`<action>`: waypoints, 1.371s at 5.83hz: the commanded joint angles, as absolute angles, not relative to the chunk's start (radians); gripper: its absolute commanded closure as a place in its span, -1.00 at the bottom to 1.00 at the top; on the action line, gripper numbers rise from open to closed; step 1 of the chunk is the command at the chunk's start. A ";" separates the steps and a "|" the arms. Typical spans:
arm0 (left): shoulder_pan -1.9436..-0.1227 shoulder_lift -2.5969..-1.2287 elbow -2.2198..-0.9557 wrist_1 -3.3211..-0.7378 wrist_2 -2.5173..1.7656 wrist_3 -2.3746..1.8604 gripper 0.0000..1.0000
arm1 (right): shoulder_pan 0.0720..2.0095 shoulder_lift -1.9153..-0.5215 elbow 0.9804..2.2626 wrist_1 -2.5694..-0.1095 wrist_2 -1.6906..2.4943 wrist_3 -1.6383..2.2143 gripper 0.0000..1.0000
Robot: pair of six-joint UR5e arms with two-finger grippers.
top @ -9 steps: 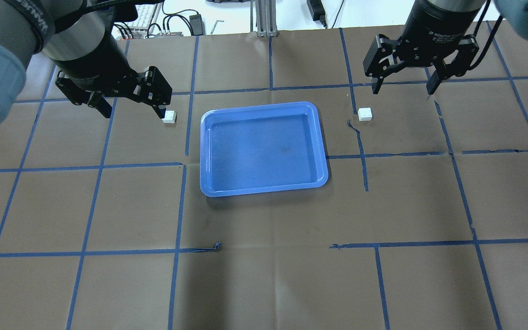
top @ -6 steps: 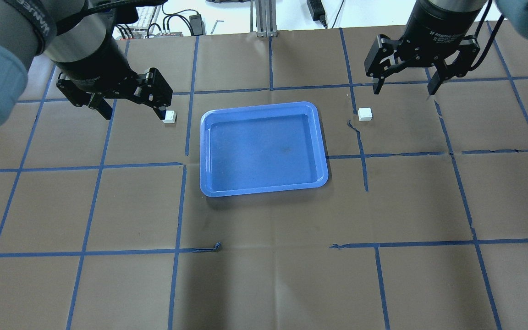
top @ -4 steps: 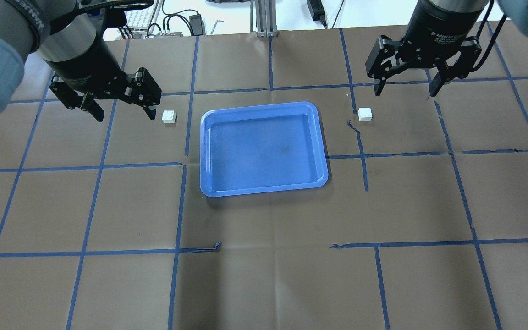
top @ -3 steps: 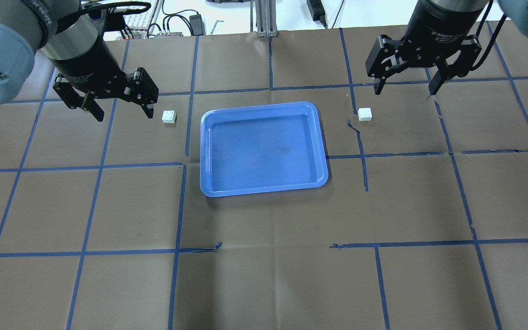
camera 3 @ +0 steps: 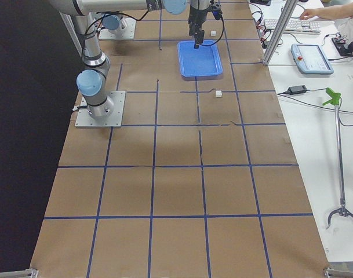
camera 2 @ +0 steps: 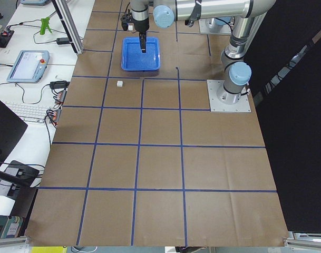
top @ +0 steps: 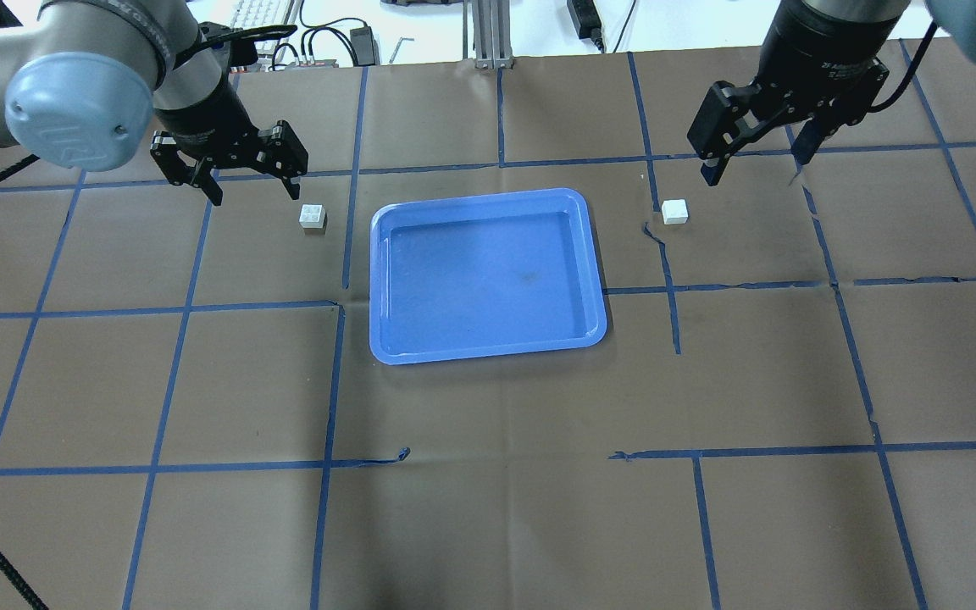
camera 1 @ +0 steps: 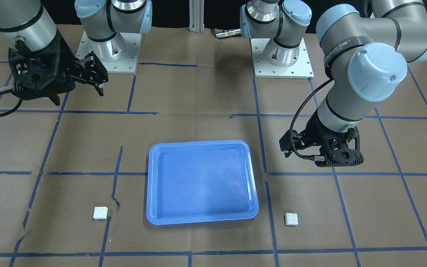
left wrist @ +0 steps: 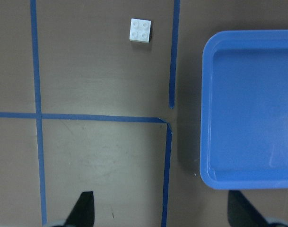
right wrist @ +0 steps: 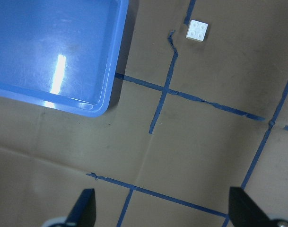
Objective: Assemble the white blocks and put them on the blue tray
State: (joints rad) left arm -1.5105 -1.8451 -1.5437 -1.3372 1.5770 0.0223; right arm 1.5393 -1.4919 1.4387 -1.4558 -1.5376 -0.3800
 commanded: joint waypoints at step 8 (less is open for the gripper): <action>-1.460 -2.177 -1.563 -0.930 1.566 0.156 -0.99 | 1.457 -1.160 1.145 -1.595 -1.517 -1.664 -0.98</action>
State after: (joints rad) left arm -1.4603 -2.1640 -1.5629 -0.9529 1.5672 0.1556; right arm 1.4642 -1.2240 1.2298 -1.6004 -1.5182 -1.6363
